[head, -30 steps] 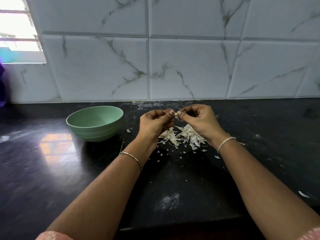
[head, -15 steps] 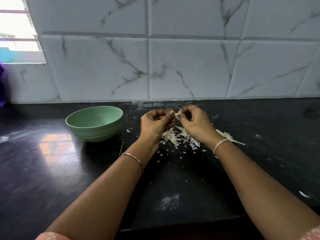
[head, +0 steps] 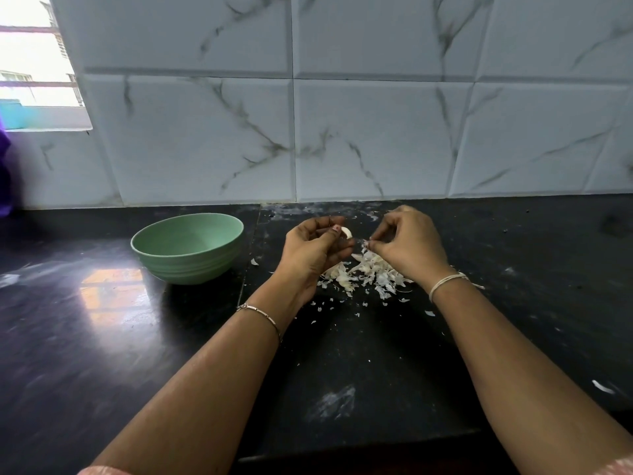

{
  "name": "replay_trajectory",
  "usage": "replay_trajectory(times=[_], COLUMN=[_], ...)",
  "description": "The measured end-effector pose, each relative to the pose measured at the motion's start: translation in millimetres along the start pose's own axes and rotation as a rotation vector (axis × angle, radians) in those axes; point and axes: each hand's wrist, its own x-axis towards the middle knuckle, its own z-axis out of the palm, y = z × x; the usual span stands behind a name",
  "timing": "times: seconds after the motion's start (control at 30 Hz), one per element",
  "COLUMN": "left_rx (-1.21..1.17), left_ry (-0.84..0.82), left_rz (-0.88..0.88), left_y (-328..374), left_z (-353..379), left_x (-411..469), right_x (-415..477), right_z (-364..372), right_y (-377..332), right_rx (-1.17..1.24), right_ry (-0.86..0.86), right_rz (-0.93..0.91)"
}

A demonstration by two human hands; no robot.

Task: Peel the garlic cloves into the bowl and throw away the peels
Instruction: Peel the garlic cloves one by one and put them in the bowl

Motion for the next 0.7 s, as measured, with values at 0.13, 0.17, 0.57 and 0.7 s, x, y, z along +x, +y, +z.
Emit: replay_trajectory(times=[0.13,0.17,0.57,0.7], left_rx=[0.099,0.178,0.779,0.692], left_ry=[0.039,0.055,0.13,0.13], left_rz=[0.045,0.082,0.402,0.371], left_y=[-1.7,-3.4,-15.6,-11.5], left_z=[-2.6,-3.3,2.6,2.8], left_x=[1.2,1.8,3.1,4.3], right_x=[0.2,0.1,-1.3,-1.0], right_z=[4.4,5.6,3.6,9.4], right_y=[-0.4,-0.7,-7.3,-5.5], right_rx=[0.141,0.198,0.648,0.579], right_ry=[-0.005,-0.015,-0.279,-0.172], right_rz=[-0.012,-0.013,0.076,0.09])
